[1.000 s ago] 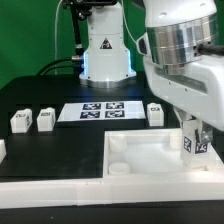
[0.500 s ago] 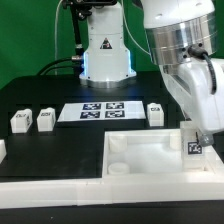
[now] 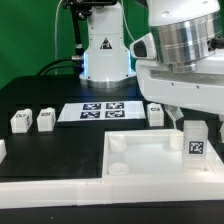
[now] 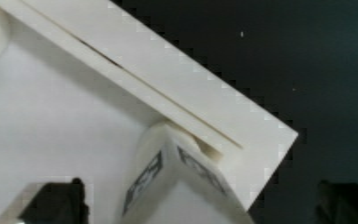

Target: Assemble one leg

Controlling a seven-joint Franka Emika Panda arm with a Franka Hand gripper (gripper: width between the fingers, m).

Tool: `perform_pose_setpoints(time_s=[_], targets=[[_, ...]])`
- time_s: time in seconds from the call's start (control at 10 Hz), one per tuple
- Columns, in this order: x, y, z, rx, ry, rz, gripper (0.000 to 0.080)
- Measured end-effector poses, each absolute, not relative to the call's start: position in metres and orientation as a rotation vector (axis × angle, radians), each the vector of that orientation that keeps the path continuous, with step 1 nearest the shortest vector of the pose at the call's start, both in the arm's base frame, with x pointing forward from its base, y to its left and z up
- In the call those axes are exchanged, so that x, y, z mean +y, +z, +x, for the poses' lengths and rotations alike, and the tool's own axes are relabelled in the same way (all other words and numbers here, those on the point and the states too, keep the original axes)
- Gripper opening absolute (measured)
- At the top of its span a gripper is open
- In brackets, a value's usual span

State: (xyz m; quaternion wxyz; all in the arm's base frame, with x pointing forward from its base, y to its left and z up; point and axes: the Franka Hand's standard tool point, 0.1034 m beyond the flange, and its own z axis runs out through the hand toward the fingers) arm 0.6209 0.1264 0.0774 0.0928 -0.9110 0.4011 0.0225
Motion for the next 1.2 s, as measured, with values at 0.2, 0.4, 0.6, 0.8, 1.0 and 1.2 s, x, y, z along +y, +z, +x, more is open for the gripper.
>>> perform_pose_setpoints(time_s=[0.2, 0.4, 0.6, 0.8, 1.0, 1.2], targets=[[0.123, 0.076, 0.62, 0.867, 0.039, -2.834, 0.0649], [0.115, 0.077, 0.624, 0.322, 0.015, -3.023, 0.0649], [0.115, 0.076, 0.624, 0.335, 0.012, -3.02, 0.0622], [0.116, 0.076, 0.624, 0.493, 0.022, -2.993, 0.045], [0.114, 0.075, 0.623, 0.775, 0.041, -2.936, 0.0294], [0.115, 0.075, 0.623, 1.182, 0.068, -2.783, 0.0294]])
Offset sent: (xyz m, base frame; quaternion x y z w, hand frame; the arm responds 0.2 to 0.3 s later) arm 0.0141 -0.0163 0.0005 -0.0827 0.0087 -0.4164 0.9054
